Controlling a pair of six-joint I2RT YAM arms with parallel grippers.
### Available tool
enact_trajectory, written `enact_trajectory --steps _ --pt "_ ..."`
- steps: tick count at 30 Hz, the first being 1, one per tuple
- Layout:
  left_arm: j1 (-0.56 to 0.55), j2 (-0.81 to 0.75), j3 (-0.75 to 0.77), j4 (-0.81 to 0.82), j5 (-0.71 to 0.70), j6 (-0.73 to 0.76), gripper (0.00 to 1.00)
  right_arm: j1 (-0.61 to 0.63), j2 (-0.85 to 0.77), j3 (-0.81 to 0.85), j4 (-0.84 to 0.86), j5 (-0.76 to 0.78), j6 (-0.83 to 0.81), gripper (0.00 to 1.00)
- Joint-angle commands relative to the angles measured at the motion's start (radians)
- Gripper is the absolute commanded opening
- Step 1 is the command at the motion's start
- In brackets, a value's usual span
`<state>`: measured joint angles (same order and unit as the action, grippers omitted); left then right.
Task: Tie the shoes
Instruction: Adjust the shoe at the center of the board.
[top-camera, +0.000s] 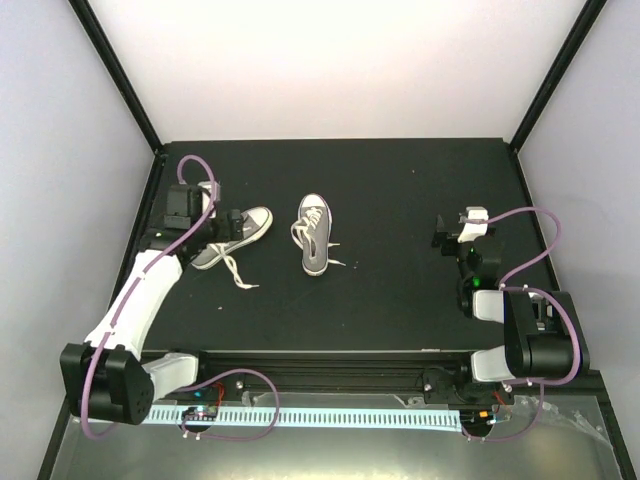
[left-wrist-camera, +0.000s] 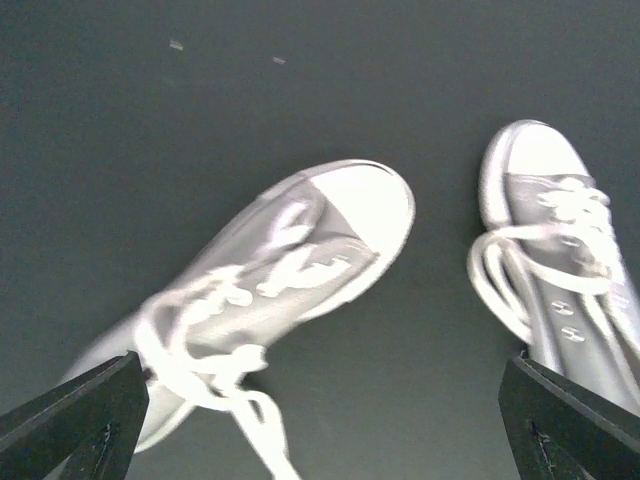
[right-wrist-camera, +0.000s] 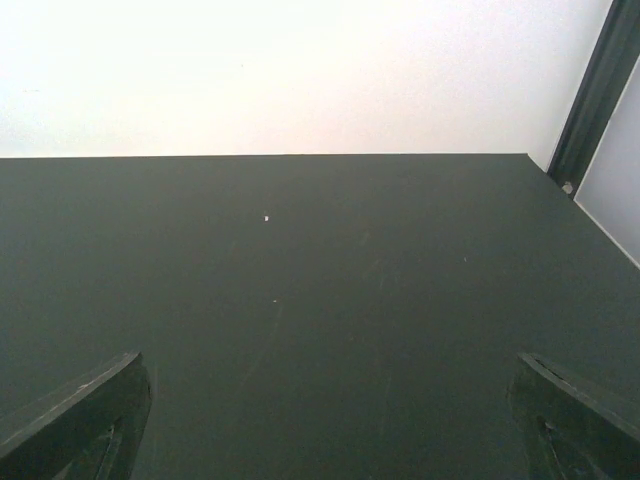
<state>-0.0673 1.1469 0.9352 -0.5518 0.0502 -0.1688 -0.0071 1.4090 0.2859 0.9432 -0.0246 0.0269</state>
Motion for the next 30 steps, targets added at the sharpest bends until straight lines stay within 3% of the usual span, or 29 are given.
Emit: enact_trajectory --steps 1,5,11,23,25,30 --pt "-0.12 0.028 -0.003 0.038 0.065 -0.195 0.99 -0.002 -0.007 0.007 0.055 0.023 -0.018 1.0" --pt "-0.267 0.114 -0.036 0.171 0.143 -0.307 0.99 -0.001 -0.007 0.007 0.055 0.024 -0.018 1.0" --pt "-0.444 0.347 0.014 0.229 0.197 -0.344 0.99 -0.002 -0.007 0.007 0.055 0.024 -0.018 1.0" --pt "-0.499 0.533 0.028 0.303 0.245 -0.33 0.96 -0.002 -0.007 0.008 0.054 0.023 -0.017 1.0" --pt "-0.502 0.544 0.041 0.293 0.251 -0.324 0.72 -0.002 -0.008 0.006 0.055 0.024 -0.019 1.0" --pt "-0.504 0.486 0.061 0.266 0.254 -0.304 0.24 0.002 -0.059 0.03 -0.004 0.033 -0.019 1.0"
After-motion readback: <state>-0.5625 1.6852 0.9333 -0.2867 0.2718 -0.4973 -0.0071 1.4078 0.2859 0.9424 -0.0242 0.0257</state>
